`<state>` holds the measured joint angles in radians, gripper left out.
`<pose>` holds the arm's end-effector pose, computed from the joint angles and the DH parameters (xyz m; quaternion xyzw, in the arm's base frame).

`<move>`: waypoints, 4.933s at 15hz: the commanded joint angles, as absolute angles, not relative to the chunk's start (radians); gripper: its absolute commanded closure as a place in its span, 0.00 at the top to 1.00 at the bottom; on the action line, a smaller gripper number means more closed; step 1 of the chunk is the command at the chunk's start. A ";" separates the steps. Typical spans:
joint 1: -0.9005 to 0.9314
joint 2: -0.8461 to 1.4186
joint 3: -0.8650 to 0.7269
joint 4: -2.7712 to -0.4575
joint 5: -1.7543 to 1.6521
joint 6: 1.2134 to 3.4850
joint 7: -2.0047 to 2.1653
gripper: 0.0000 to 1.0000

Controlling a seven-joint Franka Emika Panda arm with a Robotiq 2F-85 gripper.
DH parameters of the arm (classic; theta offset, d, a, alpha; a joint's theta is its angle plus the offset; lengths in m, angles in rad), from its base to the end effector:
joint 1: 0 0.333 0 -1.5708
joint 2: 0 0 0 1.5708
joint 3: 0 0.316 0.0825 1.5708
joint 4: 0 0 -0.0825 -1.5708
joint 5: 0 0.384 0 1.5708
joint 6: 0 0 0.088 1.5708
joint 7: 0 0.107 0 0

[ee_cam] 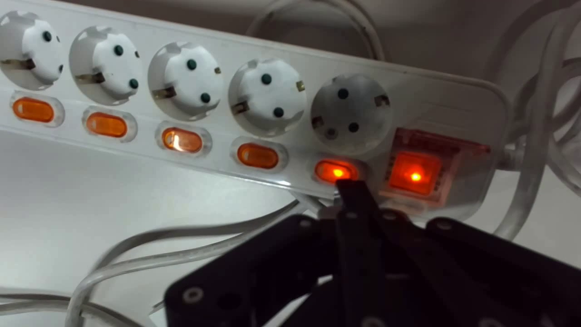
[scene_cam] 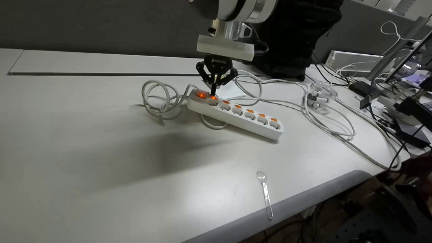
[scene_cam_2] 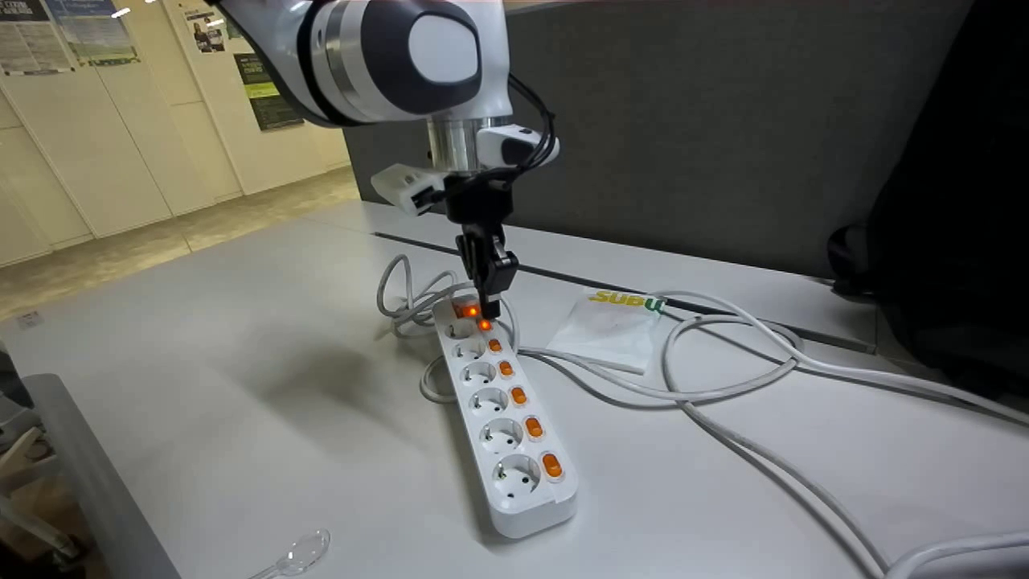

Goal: Turn off the second switch from the left on the adapter

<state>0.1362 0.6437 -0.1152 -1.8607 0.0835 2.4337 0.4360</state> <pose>0.6311 0.0164 0.1661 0.9732 -0.2277 -0.0296 0.0159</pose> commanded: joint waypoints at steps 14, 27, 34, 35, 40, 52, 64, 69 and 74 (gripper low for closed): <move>0.134 0.628 -0.104 -1.878 0.067 2.451 0.436 0.00; 0.190 0.573 -0.151 -1.929 -0.011 2.456 0.510 0.00; 0.180 0.557 -0.146 -1.962 -0.014 2.474 0.512 0.00; 0.179 0.558 -0.146 -1.966 -0.013 2.477 0.513 0.00; 0.168 0.561 -0.140 -1.985 -0.003 2.528 0.493 0.00; 0.162 0.598 -0.137 -1.969 0.003 2.577 0.473 0.00; 0.137 0.605 -0.106 -1.969 0.043 2.580 0.428 0.00; 0.140 0.621 -0.099 -1.974 0.049 2.599 0.428 0.00; 0.145 0.640 -0.095 -1.974 0.062 2.613 0.438 0.00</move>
